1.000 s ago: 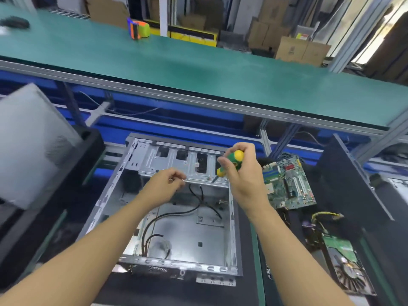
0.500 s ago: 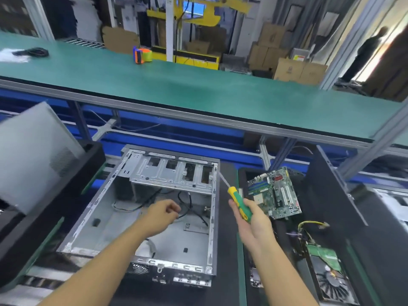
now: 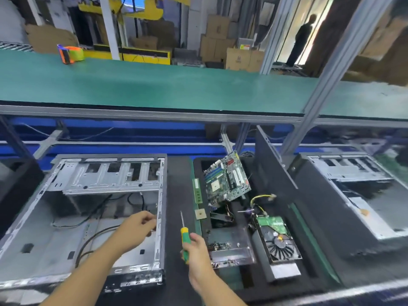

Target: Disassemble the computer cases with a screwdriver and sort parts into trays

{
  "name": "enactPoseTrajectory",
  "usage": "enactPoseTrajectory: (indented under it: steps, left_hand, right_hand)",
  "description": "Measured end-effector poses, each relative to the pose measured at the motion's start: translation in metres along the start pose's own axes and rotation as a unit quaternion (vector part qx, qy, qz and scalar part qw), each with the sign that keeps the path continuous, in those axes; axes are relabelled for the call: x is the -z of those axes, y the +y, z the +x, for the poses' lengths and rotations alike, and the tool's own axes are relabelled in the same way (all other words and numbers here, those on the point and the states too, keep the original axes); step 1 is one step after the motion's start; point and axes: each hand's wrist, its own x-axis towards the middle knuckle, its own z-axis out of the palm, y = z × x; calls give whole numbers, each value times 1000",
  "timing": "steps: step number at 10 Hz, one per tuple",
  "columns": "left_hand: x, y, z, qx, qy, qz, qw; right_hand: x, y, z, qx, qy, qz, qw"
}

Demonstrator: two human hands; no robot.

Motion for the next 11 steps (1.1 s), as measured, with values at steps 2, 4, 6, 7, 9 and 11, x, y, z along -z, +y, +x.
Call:
enactPoseTrajectory:
  steps: [2,4,6,7,9,11]
  left_hand:
    - [16,-9,-21,21,23,27,999]
    - [33,-26,-49,12,76,64,995]
    - [40,-33,-71,6,124,43,991]
    - [41,-29,-78,-22,165,-3,986]
    - [52,-38,-90,-39,190,-27,981]
    - [62,-47,-103,-43,275,-85,957]
  right_hand:
    - [-7,26,5,146,-4,-354,924]
    - [-14,40,22,200,-26,-613,764]
    - [-10,38,17,201,-44,-642,739]
    - [-6,37,12,191,-55,-627,753]
    - [0,34,1,167,-78,-556,811]
    - [-3,28,-20,185,-15,-416,890]
